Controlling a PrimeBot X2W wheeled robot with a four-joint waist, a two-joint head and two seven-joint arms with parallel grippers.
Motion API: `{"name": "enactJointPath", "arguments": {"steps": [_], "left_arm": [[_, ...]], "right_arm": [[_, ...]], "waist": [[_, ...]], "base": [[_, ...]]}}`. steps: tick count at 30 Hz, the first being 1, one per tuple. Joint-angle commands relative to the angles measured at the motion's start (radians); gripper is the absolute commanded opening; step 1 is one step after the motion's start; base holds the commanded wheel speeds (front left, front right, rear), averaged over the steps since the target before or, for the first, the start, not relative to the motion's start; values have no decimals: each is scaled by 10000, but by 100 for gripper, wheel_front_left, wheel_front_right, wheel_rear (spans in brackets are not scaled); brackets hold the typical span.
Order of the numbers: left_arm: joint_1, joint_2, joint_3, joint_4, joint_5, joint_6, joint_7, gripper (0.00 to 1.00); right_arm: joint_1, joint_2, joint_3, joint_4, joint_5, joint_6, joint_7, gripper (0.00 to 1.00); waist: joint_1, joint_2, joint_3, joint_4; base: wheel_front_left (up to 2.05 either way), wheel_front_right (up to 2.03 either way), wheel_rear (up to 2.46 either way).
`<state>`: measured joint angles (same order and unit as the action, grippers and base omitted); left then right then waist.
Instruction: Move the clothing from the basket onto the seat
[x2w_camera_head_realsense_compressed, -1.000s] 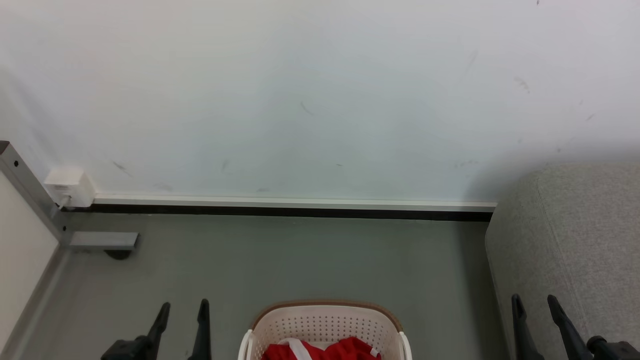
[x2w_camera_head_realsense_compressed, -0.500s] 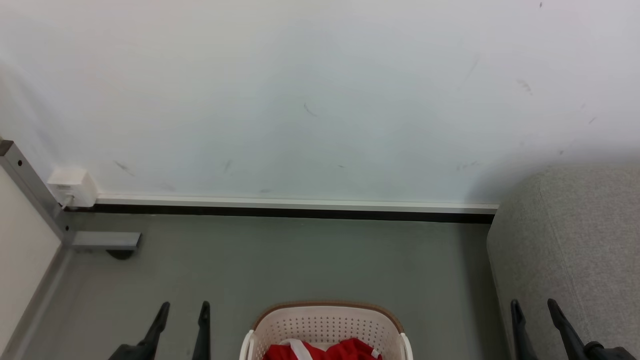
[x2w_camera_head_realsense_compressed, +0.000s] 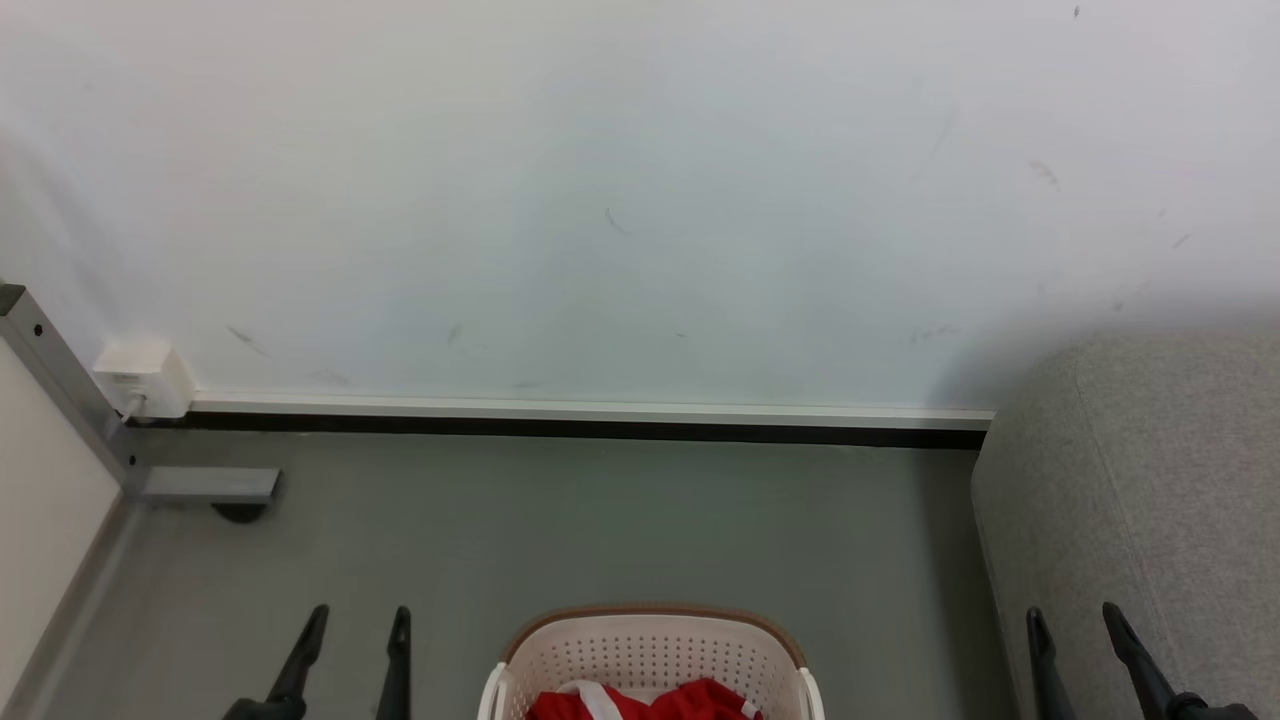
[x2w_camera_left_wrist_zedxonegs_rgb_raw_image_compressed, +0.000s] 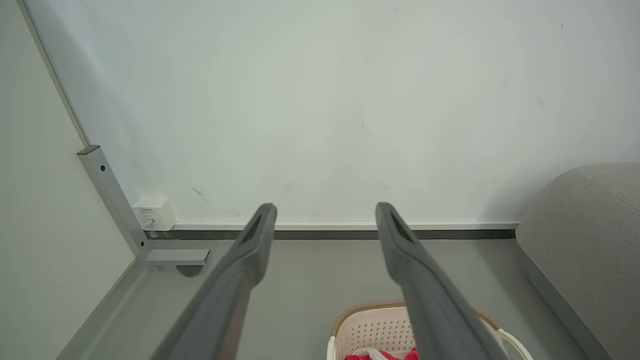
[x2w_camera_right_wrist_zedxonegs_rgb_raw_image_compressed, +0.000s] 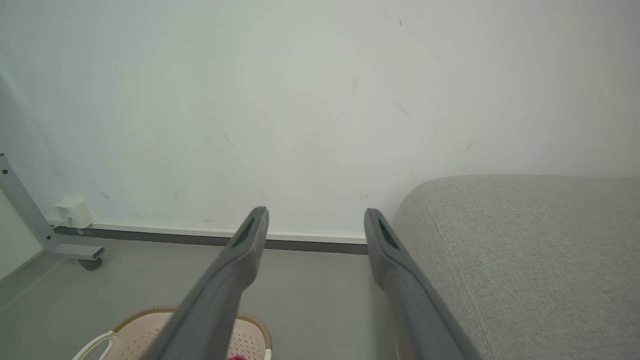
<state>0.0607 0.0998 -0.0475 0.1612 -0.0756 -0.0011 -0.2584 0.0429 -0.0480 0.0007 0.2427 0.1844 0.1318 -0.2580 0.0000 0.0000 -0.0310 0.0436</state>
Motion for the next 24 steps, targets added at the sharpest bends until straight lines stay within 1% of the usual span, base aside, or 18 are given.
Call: {"name": "enactJointPath", "arguments": {"steps": [1, 10, 20, 24], "left_arm": [[119, -14, 27, 15, 186, -42, -77, 100], [112, -189, 320, 66, 319, -258, -66, 100], [107, -323, 451, 78, 464, -389, -66, 100], [-216, -339, 359, 21, 542, -457, -66, 100]], "right_arm": [[95, -43, -24, 12, -106, -19, -84, 100], [57, -41, -34, 0, -114, -19, -82, 100], [-62, -41, -3, -43, -127, -21, -82, 100], [-185, -41, -10, -97, -126, -19, -81, 100]], "waist": [[0, 0, -2, 1], [0, 0, 26, -23], [0, 0, 126, -120], [0, 0, 313, -209]], "base": [[0, 0, 0], [0, 0, 0], [0, 0, 0], [0, 0, 0]]}}
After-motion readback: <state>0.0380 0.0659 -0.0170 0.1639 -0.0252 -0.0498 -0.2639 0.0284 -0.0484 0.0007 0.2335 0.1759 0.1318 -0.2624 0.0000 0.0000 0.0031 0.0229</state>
